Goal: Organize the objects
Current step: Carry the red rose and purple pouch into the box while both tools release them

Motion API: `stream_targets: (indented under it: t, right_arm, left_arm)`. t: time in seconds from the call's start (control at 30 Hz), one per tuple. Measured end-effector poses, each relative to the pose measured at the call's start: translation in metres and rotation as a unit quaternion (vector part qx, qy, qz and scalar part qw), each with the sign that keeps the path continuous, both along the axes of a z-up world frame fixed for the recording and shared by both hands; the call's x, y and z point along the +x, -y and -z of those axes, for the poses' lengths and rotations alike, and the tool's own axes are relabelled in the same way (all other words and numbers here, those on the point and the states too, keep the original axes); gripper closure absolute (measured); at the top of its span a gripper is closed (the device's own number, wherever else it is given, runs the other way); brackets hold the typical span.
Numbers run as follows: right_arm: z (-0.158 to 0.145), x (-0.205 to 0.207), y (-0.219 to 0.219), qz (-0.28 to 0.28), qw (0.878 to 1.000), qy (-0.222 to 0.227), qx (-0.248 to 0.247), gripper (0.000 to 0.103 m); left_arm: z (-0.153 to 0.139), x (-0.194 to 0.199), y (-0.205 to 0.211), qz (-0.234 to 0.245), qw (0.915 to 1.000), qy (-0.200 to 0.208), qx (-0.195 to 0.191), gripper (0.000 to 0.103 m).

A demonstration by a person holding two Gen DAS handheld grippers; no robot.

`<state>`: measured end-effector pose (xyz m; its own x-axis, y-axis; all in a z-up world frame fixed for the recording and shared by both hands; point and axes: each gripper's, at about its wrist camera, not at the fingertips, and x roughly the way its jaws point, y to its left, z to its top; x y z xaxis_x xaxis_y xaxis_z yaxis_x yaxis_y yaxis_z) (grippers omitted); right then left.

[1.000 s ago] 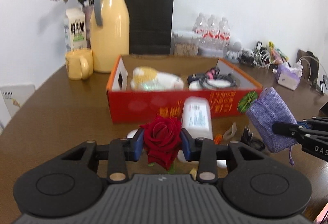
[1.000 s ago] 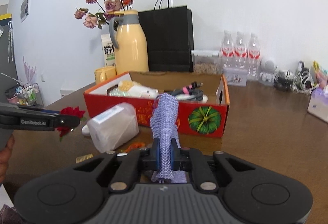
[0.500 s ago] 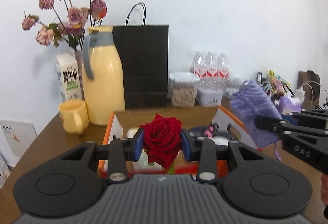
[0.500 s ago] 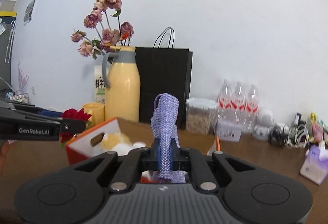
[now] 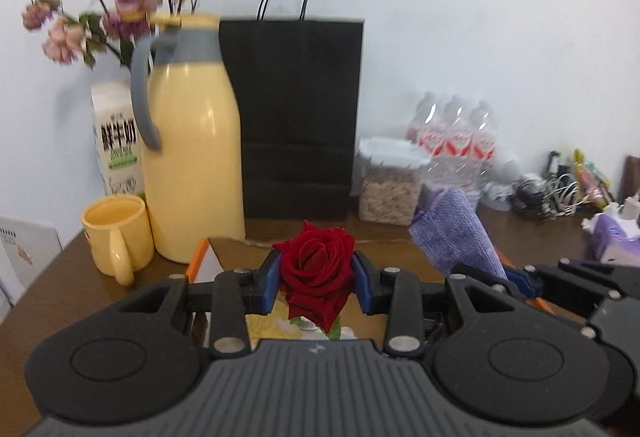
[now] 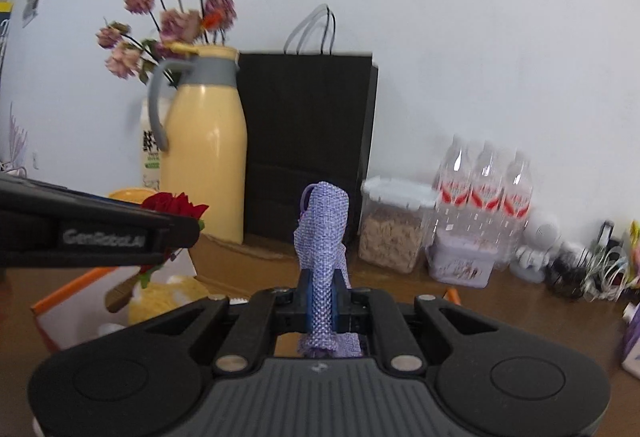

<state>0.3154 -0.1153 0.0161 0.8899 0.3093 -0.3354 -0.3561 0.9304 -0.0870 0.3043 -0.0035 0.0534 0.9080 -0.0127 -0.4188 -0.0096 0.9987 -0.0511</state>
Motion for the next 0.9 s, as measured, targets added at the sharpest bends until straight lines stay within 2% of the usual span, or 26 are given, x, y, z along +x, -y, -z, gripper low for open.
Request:
stream_targets:
  t: [0.13,0.27,0.33,0.37,0.4,0.43,0.47,0.5,0.53,0.57,0.63,0.9]
  right_arm:
    - [0.017,0.012,0.004,-0.007,0.999,-0.036,0.009,0.096]
    - [0.023,0.015,0.006,-0.018,0.998,-0.059,0.018,0.095]
    - [0.026,0.014,0.006,-0.019,0.997,-0.066,0.018,0.092]
    - [0.026,0.014,0.007,-0.019,0.997,-0.07,0.018,0.088]
    - [0.027,0.014,0.008,-0.021,0.997,-0.074,0.019,0.085]
    - [0.028,0.013,0.01,-0.021,0.997,-0.078,0.019,0.074]
    - [0.028,0.013,0.011,-0.021,0.996,-0.08,0.02,0.056]
    - [0.028,0.011,0.013,-0.019,0.996,-0.08,0.021,0.046]
    - [0.028,0.01,0.015,-0.016,0.997,-0.078,0.023,0.027]
    - [0.027,0.01,0.016,-0.013,0.997,-0.077,0.023,0.013]
    - [0.025,0.007,0.02,-0.008,0.997,-0.072,0.03,0.001]
    - [0.022,0.005,0.023,0.002,0.997,-0.072,0.034,0.0]
  left_arm:
    - [0.02,0.017,-0.001,0.005,0.9994,-0.033,0.005,0.065]
    - [0.027,0.018,-0.001,0.004,0.999,-0.043,0.014,0.064]
    - [0.026,0.016,-0.002,0.002,0.9989,-0.043,0.018,0.061]
    - [0.025,0.015,-0.001,0.002,0.9988,-0.043,0.021,0.057]
    - [0.024,0.013,0.001,-0.001,0.9988,-0.041,0.027,0.048]
    - [0.023,0.012,0.001,-0.003,0.9988,-0.038,0.031,0.042]
    - [0.021,0.011,0.002,-0.005,0.9988,-0.036,0.034,0.029]
    - [0.02,0.009,0.003,-0.005,0.9988,-0.031,0.037,0.02]
    - [0.019,0.007,0.004,-0.003,0.9988,-0.029,0.04,0.016]
    - [0.018,0.006,0.006,-0.002,0.9987,-0.028,0.043,0.004]
    - [0.016,0.003,0.008,-0.003,0.9987,-0.02,0.047,0.0]
    - [0.014,-0.001,0.012,-0.001,0.9986,-0.012,0.051,0.0]
